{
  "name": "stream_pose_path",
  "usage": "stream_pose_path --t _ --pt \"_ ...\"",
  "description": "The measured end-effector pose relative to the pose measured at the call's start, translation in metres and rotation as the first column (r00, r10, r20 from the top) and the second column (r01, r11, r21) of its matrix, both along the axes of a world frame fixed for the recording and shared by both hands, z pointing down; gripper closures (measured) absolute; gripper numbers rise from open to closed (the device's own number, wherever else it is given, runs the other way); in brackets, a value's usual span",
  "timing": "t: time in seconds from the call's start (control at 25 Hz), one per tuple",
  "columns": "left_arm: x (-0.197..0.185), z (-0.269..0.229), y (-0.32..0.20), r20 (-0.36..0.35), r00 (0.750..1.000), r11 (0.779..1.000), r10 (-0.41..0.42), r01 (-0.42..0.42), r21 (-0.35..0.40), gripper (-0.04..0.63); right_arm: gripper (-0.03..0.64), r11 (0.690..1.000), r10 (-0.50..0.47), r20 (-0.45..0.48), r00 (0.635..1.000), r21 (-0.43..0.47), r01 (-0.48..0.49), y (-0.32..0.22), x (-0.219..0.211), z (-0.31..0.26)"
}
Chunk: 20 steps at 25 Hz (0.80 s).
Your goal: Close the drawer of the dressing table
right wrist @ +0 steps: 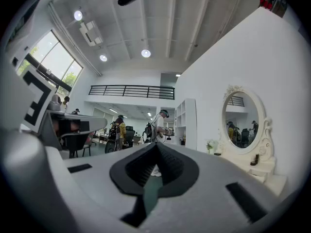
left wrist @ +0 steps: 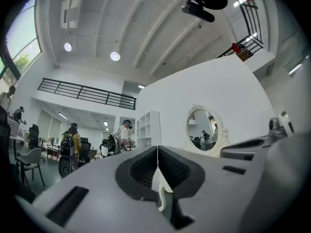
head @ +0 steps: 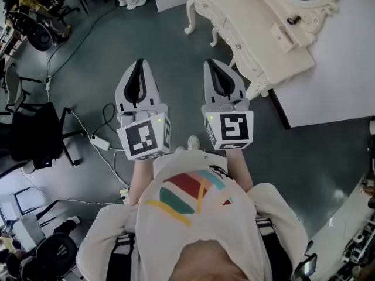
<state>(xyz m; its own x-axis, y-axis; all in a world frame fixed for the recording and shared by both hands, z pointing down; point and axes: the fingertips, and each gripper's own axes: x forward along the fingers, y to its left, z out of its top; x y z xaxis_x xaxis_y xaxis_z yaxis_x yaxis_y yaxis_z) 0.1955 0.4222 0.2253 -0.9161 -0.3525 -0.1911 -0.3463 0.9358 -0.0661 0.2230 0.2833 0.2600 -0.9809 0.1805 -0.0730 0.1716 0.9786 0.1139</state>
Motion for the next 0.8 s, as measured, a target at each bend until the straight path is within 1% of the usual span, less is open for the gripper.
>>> stream_pose_path --t 0.2,0.32,0.4,0.52,0.68,0.8 --pt "-0.007 0.002 -0.012 -0.003 1.000 1.000 -0.005 0.005 -0.007 0.589 0.617 1.000 0.015 -0.010 1.000 -0.018 -0.015 -0.019 -0.007 0.007" --pt "-0.010 0.005 -0.014 -0.016 1.000 1.000 -0.010 0.010 -0.009 0.589 0.618 0.999 0.016 -0.017 1.000 -0.027 -0.017 -0.024 -0.011 0.011" --pt "-0.013 0.007 -0.015 -0.022 1.000 1.000 -0.011 0.011 -0.011 0.589 0.618 1.000 0.007 -0.017 1.000 -0.028 -0.008 -0.022 -0.013 0.011" --pt "-0.018 0.008 -0.018 -0.013 1.000 1.000 -0.007 0.007 -0.018 0.589 0.618 1.000 -0.014 -0.009 1.000 -0.023 0.013 -0.020 -0.017 0.010" --pt "-0.025 0.011 -0.023 -0.020 1.000 1.000 -0.013 0.013 -0.020 0.589 0.617 0.996 -0.078 0.000 0.997 -0.036 0.078 -0.019 -0.021 0.011" --pt "-0.034 0.015 -0.025 -0.028 0.999 0.999 -0.024 0.023 -0.025 0.589 0.617 0.998 -0.062 -0.005 0.998 -0.015 0.062 -0.025 -0.027 0.018"
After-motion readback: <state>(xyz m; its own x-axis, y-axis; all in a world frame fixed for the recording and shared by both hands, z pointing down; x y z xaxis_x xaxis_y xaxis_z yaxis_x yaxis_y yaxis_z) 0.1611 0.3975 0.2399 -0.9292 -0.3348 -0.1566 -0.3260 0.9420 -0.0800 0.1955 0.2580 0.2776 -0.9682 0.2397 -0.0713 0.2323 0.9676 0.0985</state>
